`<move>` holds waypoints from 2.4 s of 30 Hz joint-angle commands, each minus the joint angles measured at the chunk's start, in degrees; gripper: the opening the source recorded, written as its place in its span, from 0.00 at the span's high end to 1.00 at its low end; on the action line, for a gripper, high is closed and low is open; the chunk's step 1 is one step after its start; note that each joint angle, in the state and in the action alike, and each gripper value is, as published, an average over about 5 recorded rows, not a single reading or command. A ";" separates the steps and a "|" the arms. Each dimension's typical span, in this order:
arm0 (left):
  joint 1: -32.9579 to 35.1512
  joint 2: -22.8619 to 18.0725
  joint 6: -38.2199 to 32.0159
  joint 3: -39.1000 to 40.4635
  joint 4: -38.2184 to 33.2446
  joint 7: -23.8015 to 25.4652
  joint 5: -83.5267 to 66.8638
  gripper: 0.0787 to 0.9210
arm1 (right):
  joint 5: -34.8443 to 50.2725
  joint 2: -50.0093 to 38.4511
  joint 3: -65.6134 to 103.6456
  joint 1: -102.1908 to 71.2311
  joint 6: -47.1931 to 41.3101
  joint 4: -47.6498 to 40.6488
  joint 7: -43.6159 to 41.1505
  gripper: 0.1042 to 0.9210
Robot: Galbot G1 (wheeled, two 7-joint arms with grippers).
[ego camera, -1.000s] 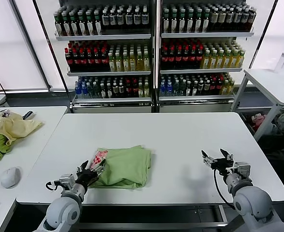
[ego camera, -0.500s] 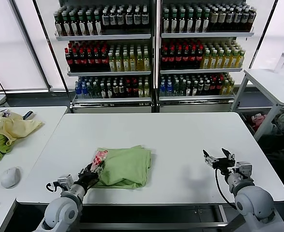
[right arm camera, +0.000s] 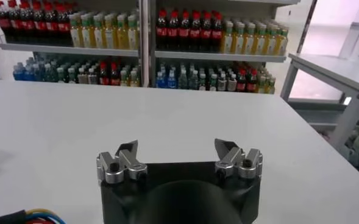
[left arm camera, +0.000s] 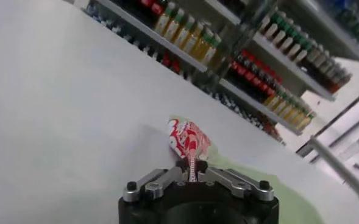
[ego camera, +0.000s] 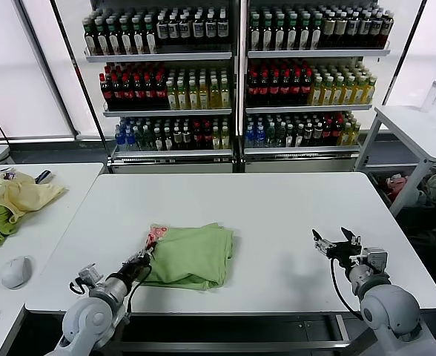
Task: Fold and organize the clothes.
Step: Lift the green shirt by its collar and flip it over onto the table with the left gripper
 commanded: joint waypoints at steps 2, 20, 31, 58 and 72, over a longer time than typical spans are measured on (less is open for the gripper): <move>-0.02 -0.22 -0.12 -7.01 -0.69 0.36 -17.56 0.95 | 0.02 0.23 -0.18 0.41 0.01 -0.51 0.04 0.12; 3.95 20.62 6.00 -37.03 -5.89 -4.01 -19.85 0.95 | 1.30 -0.44 0.53 0.96 0.41 0.67 -0.25 0.12; -1.42 10.76 0.88 -4.13 -13.45 -4.44 12.98 0.95 | 1.07 1.07 -0.53 2.02 0.45 1.32 -0.16 0.12; -28.49 -10.27 2.11 30.41 10.18 -9.45 30.09 0.95 | 0.80 1.98 -0.50 3.14 0.11 1.63 -0.29 0.12; -23.06 -9.44 -4.90 27.45 2.71 -3.89 27.70 0.67 | -0.13 2.65 -5.30 5.85 -0.19 0.82 -0.43 0.12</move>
